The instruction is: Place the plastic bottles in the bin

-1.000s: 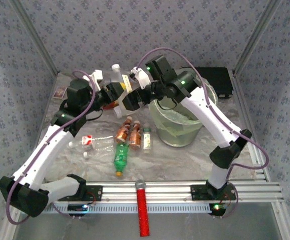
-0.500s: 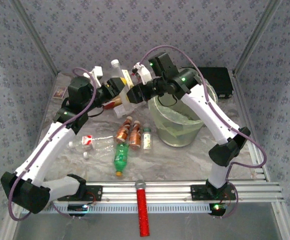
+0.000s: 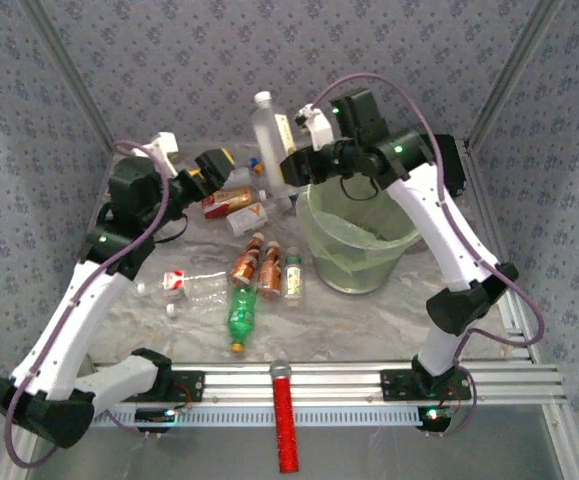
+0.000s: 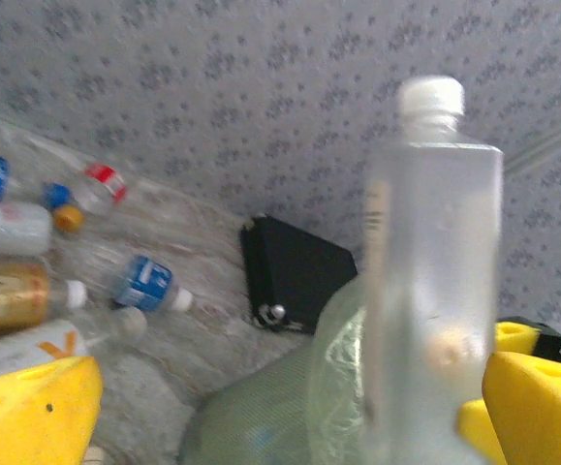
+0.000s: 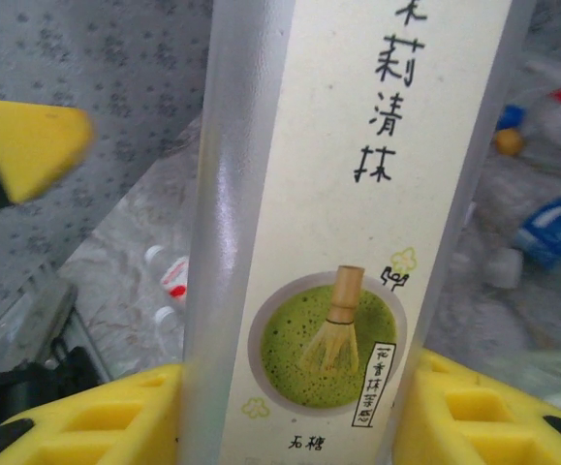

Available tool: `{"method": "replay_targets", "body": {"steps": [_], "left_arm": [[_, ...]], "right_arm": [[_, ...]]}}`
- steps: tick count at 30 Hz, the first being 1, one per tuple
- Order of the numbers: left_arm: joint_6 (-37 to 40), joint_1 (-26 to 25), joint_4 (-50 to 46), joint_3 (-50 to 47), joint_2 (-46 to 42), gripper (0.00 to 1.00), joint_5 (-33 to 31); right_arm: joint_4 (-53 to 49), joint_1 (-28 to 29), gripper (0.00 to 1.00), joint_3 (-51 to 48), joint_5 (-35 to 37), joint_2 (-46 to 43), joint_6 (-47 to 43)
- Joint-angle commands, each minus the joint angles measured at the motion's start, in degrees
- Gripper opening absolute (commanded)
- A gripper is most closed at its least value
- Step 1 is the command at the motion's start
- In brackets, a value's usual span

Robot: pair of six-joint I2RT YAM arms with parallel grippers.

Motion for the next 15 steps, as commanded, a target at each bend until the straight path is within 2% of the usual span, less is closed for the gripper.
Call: {"method": "replay_targets", "body": {"steps": [1,7,10,15], "left_arm": [[2.70,1.12,-6.47,-0.63,-1.95,1.00,-3.06],[2.44,1.65,-15.28,-6.87,-3.94,0.98,-8.30],[1.25,1.85,-18.13,-10.57,-5.67,0.96,-9.94],[-2.17,2.77,-21.71,-17.06,-6.32,0.95,-8.35]], "right_arm": [[-5.12,-3.03,0.33,2.17,5.92,-4.89,-3.37],[-14.57,-9.80,0.28,-0.92,16.03,-8.88,-7.47],[-17.18,-10.79,0.26,-5.07,21.55,-10.06,-9.03],[-22.71,-10.74,0.17,-7.95,23.18,-9.32,-8.69]]}}
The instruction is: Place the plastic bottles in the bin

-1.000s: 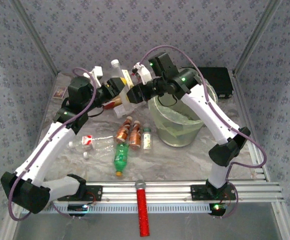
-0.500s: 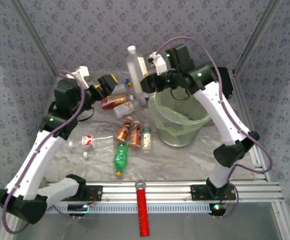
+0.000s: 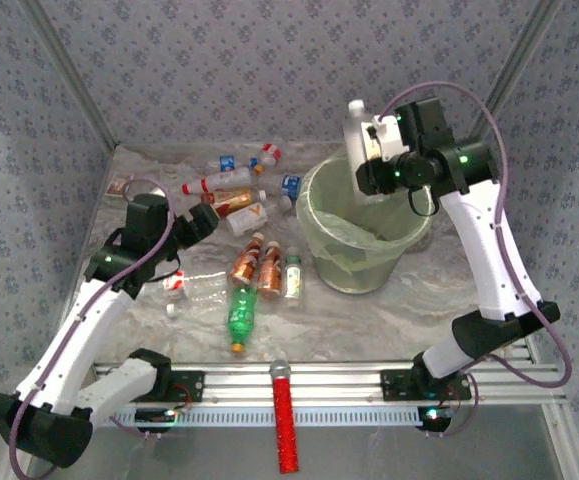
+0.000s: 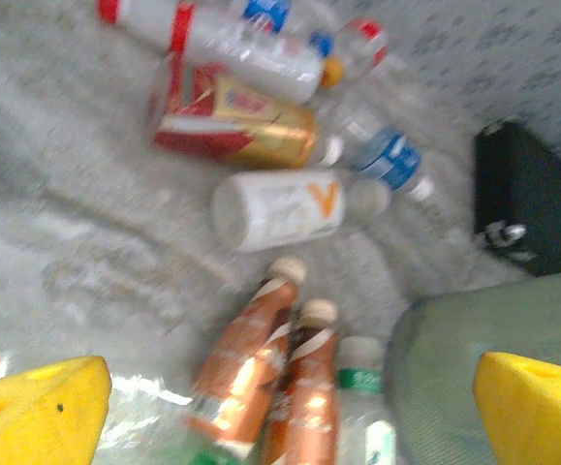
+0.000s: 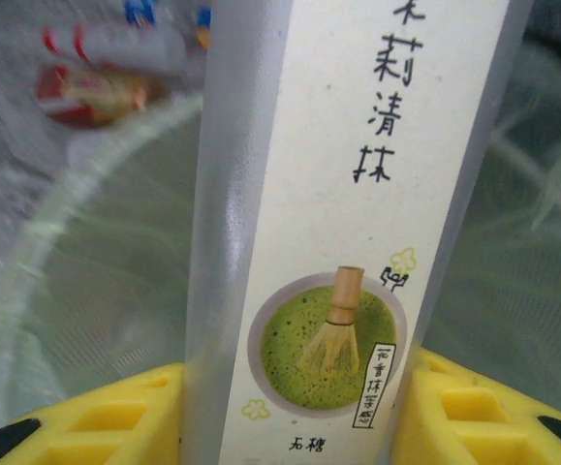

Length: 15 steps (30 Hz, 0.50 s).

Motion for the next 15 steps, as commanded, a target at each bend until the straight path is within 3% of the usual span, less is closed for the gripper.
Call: {"method": "replay_targets", "body": {"steps": [1,7,15], "left_arm": [[-2.76,0.72,-5.28,-2.69,-0.94,0.95,0.21],[-6.22,0.85,-7.80,-7.31,-4.11,0.92,-0.57],[-8.60,0.93,-9.73,-10.45,-6.33,0.91,0.32]], "right_arm": [[-7.31,0.28,0.17,-1.07,4.54,1.01,-1.59],[-11.09,1.88,0.16,-6.42,6.99,0.69,-1.27],[-9.11,1.90,0.16,-12.61,3.92,2.36,-2.68]]}}
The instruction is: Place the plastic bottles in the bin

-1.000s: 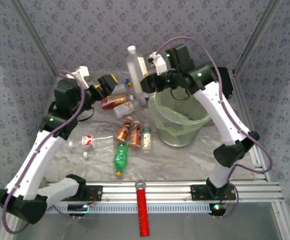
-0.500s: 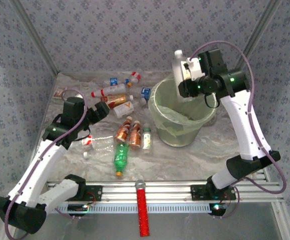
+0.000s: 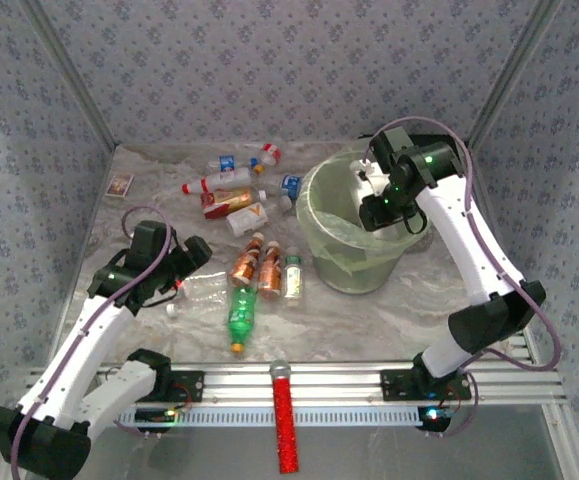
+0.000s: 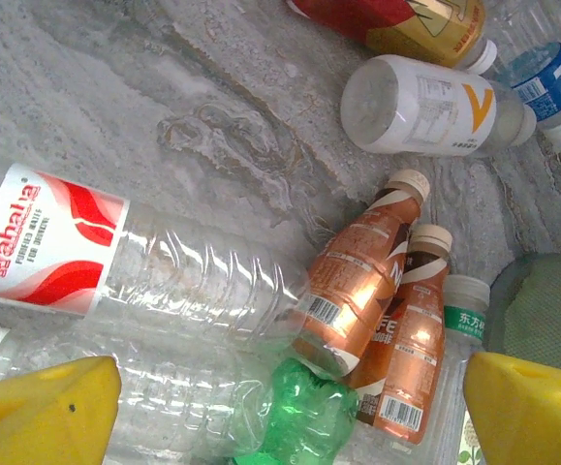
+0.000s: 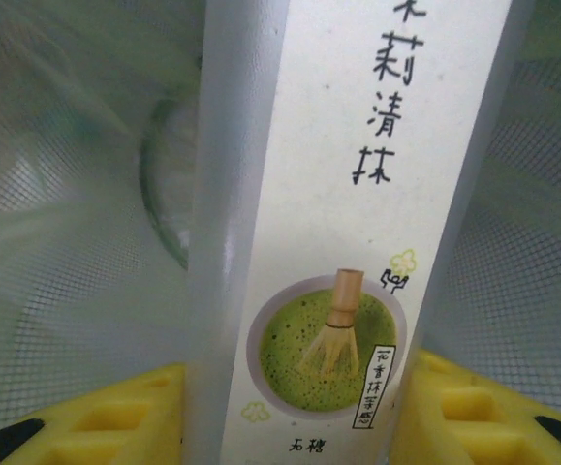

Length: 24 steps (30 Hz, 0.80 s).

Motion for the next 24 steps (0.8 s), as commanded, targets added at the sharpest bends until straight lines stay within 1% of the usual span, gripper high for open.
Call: {"method": "replay_targets", "body": {"steps": [1,3,4,5,9,13,16,20,24], "left_arm": [[-2.57,0.35,-1.85,-2.19,-1.08,0.91,0.75],[-3.73,0.35,-1.25,-3.88,-1.65,0.91,1.46],[-4.39,0.35,-1.00,-4.82,-1.91,0.90,1.89],[-4.97,0.34,-0.65,-5.77,-2.14,0.90,2.25],[-6.80,0.36,0.61,-9.24,-3.04,0.90,2.93],[-8.77,0.34,2.31,-12.38,-3.27,0.90,3.70],[-10.15,0.35,3.62,-14.47,-3.29,0.91,4.02],[-13.09,0.26,5.36,-16.92,-3.20,0.91,4.42],[-14.32,0.26,7.12,-17.41,-3.27,0.92,2.07]], "right_arm": [[-0.53,0.11,0.16,-1.63,-1.38,1.10,-1.59],[0.72,0.11,0.18,-3.07,-2.09,1.56,-1.80],[1.43,0.11,0.21,-3.78,-2.60,1.77,-1.71],[1.97,-0.02,0.26,-4.43,-3.07,2.00,-1.57],[3.89,-0.41,0.38,-6.31,-4.61,3.03,-1.47],[4.18,-0.74,0.62,-6.54,-4.90,3.53,-1.29],[4.06,-0.94,0.75,-6.11,-4.99,2.81,-1.46],[2.87,-1.13,0.83,-4.17,-4.22,1.26,-1.77],[2.52,-1.38,0.86,-2.29,-4.49,-1.42,-1.81]]}}
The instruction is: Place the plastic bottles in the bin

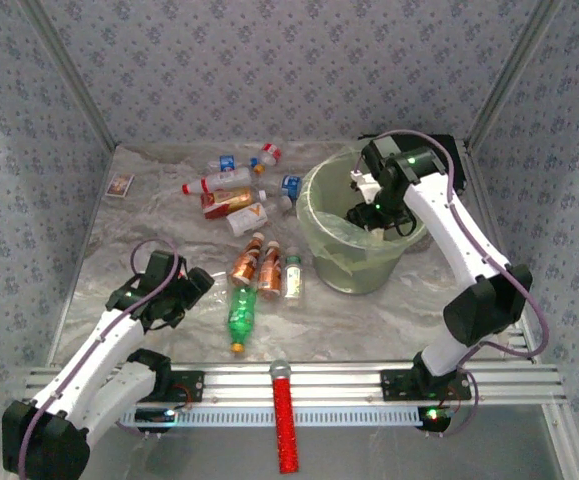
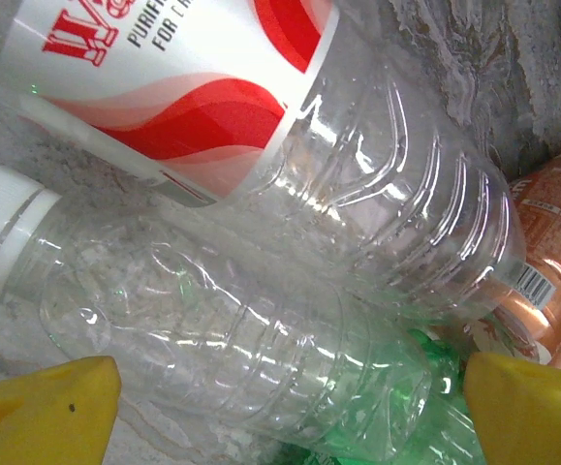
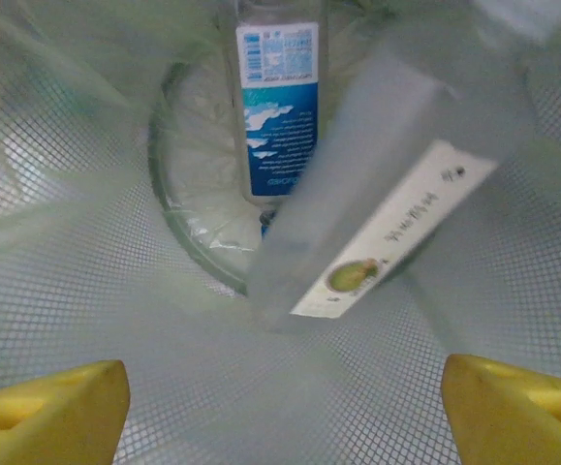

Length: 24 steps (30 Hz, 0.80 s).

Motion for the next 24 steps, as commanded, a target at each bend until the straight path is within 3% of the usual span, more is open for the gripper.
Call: {"method": "replay_targets", "body": {"steps": [1,10,15,24], "left_arm": [[-2.46,0.26,2.26,0.08,-0.55,0.92,-2.10],[-0.68,2.46,3.12,2.61,0.49,0.94,-14.25],[-0.10,9.99,10.68,1.38,3.27,0.95,-10.42],[0.74,10.52,17.48,2.64,12.73,0.95,-6.31]], "right_arm": [[-1.70,-0.41,0.86,3.56,-0.44,-4.18,-0.50],[-0.34,-0.64,0.87,5.51,-4.35,-8.84,-0.95],[1.99,-0.24,0.87,6.04,-12.24,-11.77,-1.58],[6.26,-1.14,0.87,3.67,-14.64,-15.95,-0.60]]}}
